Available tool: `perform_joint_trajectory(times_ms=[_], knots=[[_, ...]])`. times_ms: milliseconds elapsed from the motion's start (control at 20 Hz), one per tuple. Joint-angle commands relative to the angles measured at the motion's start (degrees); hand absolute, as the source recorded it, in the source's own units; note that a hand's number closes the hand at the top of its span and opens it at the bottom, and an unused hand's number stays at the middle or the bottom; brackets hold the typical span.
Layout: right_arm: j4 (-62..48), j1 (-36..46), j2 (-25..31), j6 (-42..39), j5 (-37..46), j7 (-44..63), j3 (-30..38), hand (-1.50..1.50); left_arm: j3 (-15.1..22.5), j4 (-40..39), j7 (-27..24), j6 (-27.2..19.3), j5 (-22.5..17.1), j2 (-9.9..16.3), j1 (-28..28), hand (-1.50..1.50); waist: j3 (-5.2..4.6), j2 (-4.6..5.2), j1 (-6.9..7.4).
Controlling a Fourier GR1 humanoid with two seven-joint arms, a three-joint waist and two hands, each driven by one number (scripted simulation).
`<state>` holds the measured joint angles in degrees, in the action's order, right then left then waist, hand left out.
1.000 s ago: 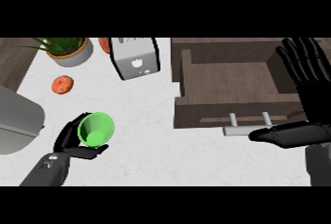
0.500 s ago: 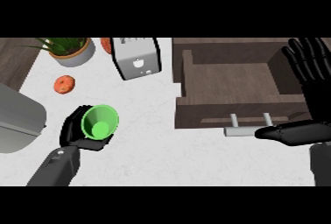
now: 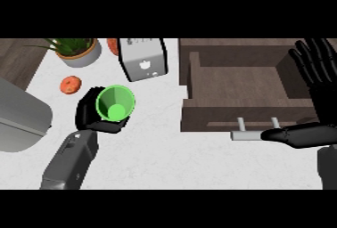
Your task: Pick up the cup, place it into the drawer and close the drawer
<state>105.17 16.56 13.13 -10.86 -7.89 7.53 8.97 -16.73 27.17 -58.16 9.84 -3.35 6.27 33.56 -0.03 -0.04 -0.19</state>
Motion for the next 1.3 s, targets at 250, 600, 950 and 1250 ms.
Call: perform_joint_trajectory(times_ms=[250, 600, 950, 1250], knots=[[0.20, -1.42, -0.35, 0.54, 1.32, -0.34, -0.13, -1.50, 5.85, 15.99, 15.84, -4.54, 0.24, -6.06, 10.38, 1.50, 0.12, -0.53, 1.00], [1.35, -1.46, 0.29, 0.66, 0.45, -0.55, 1.66, -1.50, 12.62, 25.36, 32.34, -13.26, -3.61, -6.22, 18.78, 1.50, 0.08, -0.42, 0.03], [-0.28, -2.46, -0.26, -0.43, 1.65, -2.99, 0.31, -1.50, 18.21, 15.78, 36.71, -24.02, -5.75, -6.26, 30.21, 1.50, 0.05, 0.21, -1.12], [-1.48, 0.90, 0.91, -1.40, -1.14, -1.44, 1.78, -1.50, 23.12, 2.61, 40.56, -28.80, -9.79, -6.26, 38.59, 1.50, 0.10, 0.86, -3.64]])
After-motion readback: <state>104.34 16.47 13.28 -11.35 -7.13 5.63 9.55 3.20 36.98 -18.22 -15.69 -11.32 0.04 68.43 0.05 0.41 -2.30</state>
